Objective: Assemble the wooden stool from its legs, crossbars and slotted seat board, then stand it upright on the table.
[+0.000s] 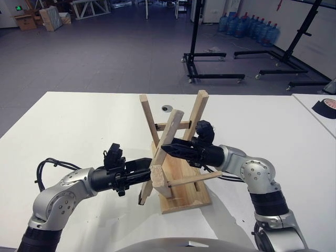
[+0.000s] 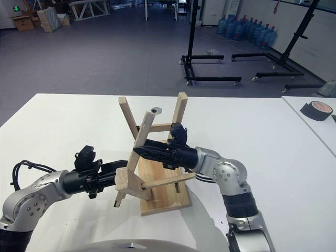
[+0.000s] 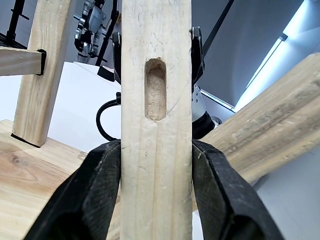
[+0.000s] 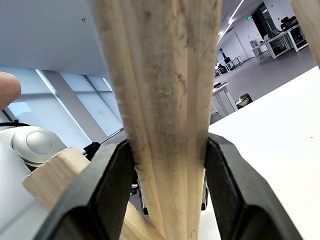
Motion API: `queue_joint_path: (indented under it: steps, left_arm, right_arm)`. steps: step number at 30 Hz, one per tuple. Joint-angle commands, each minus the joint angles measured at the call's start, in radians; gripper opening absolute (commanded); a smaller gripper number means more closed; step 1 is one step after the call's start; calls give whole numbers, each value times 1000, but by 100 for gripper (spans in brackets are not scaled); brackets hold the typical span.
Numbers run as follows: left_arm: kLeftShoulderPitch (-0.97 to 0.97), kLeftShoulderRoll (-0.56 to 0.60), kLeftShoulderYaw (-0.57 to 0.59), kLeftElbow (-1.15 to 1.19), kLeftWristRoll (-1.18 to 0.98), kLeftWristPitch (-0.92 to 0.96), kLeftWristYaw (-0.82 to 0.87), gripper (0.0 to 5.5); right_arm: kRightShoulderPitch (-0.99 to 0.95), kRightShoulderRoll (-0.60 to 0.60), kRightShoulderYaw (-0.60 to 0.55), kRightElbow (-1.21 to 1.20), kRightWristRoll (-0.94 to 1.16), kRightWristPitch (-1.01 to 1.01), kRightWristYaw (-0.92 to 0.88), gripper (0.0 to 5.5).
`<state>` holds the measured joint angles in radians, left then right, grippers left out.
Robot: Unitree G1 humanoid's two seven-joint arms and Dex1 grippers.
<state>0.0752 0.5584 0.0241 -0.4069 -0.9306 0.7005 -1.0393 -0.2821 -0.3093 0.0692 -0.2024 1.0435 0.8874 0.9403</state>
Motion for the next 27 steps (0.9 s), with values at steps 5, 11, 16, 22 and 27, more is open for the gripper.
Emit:
queue_joint_path:
  steps: [5,11,16,22,27]
  left_arm:
    - [-4,4,8,-3,-27,19,6,202]
    - [-39,-26,45,36,-49,17,62,254]
    - [-63,-48,111,53,-115,29,109,322]
    - [-34,-58,192,29,-168,26,183,377]
    - [-13,-70,183,13,-126,7,224,377]
  right_arm:
    - [-12,-5,18,-16,-41,-45,60,203]
    - [-15,9,-10,-6,-62,-97,55,202]
    - [-4,-49,-104,-1,-66,-139,65,202]
    - [64,-250,-300,30,-67,-144,116,202]
    - [162,-385,-338,77,-127,-155,200,202]
